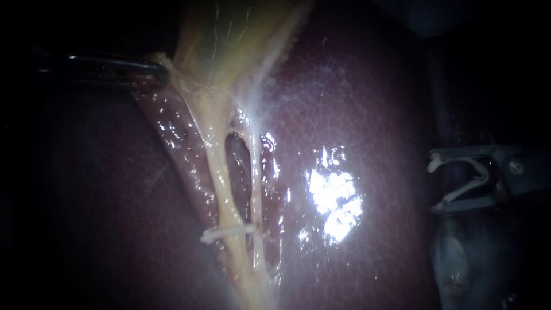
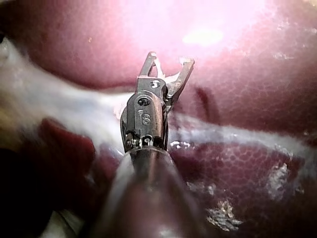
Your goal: Clipping second clip left tube
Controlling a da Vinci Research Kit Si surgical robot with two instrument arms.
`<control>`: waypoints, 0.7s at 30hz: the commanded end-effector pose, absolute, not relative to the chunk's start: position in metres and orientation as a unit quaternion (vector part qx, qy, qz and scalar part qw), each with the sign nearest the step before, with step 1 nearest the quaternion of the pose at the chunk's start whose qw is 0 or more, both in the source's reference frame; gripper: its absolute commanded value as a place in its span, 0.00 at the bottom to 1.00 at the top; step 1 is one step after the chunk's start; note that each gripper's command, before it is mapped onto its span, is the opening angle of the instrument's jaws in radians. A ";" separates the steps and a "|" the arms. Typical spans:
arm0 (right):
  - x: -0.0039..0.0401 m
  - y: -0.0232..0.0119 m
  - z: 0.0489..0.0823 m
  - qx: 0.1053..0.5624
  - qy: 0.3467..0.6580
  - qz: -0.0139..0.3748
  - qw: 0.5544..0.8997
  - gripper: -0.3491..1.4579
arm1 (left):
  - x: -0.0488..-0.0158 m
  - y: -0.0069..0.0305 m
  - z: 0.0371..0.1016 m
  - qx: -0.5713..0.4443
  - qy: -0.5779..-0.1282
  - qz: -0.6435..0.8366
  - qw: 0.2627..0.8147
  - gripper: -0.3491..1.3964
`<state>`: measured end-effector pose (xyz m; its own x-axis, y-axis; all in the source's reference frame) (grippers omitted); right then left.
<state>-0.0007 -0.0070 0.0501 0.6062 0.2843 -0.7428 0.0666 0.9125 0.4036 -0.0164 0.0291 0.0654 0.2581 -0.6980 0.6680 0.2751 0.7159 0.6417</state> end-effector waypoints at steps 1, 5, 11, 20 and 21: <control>-0.0001 -0.0070 0.0498 0.204 0.442 0.066 0.871 0.47 | -0.0165 0.0291 0.0654 0.203 -0.520 -0.317 0.767 0.00; 0.0023 -0.0073 0.0488 0.221 0.456 0.082 0.858 0.47 | -0.0167 0.0291 0.0655 0.201 -0.519 -0.318 0.767 0.00; 0.0056 -0.0072 0.0486 0.243 0.479 0.109 0.837 0.47 | -0.0167 0.0291 0.0655 0.202 -0.520 -0.318 0.767 0.00; 0.0096 -0.0072 0.0494 0.299 0.498 0.165 0.797 0.47 | -0.0168 0.0291 0.0655 0.202 -0.519 -0.318 0.767 0.00; 0.0100 -0.0073 0.0495 0.304 0.500 0.171 0.793 0.47 | -0.0168 0.0291 0.0655 0.203 -0.520 -0.317 0.767 0.00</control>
<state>0.0105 -0.0073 0.0496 0.4349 0.5983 -0.6729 0.0254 0.7389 0.6734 -0.0169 0.0291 0.0655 0.2582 -0.6974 0.6685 0.2761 0.7164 0.6408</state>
